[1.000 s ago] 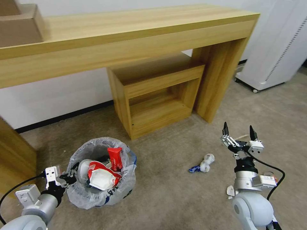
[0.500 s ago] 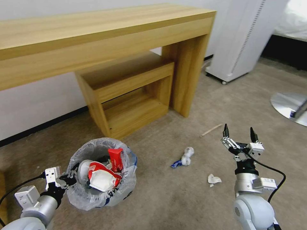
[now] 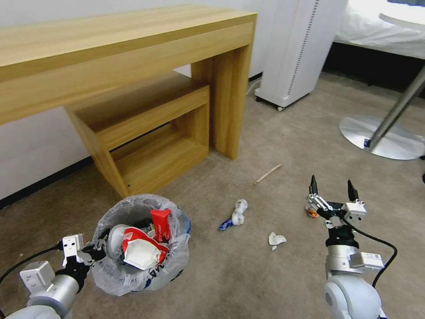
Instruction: Pick up the trash bin and place the garbage on the floor into it.
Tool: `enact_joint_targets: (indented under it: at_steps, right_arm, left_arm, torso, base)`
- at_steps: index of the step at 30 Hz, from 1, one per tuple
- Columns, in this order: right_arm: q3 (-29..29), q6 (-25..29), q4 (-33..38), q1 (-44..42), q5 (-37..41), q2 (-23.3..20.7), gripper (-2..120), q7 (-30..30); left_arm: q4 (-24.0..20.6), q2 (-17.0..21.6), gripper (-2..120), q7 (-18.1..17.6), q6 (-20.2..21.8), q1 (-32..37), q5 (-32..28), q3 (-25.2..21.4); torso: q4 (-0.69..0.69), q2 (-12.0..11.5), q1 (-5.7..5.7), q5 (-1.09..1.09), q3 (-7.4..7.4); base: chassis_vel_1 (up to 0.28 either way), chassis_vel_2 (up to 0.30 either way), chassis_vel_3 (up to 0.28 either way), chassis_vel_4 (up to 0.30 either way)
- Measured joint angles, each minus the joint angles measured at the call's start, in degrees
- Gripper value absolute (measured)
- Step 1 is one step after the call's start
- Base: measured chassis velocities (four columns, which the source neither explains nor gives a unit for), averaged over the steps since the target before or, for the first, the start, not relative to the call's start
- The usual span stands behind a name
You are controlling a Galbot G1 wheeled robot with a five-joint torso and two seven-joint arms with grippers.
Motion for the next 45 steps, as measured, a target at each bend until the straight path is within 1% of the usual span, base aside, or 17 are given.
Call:
enact_joint_targets:
  at_steps: [6,11,22,34,45]
  right_arm:
    - [0.3,0.1,0.2,-0.6,-0.1,0.3,100,0.2]
    - [0.9,2.0,-0.4,-0.7,0.0,0.7,100,-0.3]
    - [1.6,4.6,-0.8,-1.6,-1.7,1.4,100,-1.4]
    - [1.9,4.4,-0.5,-2.9,-1.8,1.9,100,-1.4]
    - [1.2,3.7,-1.1,-2.6,-2.7,2.0,100,-1.5]
  left_arm:
    - [-0.1,0.3,1,0.2,-0.3,0.3,0.0,-0.1]
    - [0.1,0.5,1,0.4,-0.4,0.2,-0.1,-0.1]
    - [0.7,1.3,1,0.3,0.2,-0.9,-0.9,0.2]
    - [1.7,2.2,1,-0.2,0.4,-2.0,-2.0,0.2]
    - [1.8,2.2,1,-0.3,0.5,-2.0,-2.4,-0.3]
  torso:
    - [0.0,0.0,0.0,0.0,0.0]
    - [-0.02,0.0,0.0,0.0,0.0]
    - [0.0,0.0,0.0,0.01,0.0]
    - [0.0,0.0,0.0,0.0,0.0]
    - [0.0,0.0,0.0,0.0,0.0]
  base:
    - [-0.055,-0.05,-0.066,-0.054]
    - [-0.062,-0.045,-0.054,-0.068]
    - [0.0,0.0,0.0,0.0]
    - [0.0,0.0,0.0,0.0]
    - [-0.022,0.027,0.022,-0.03]
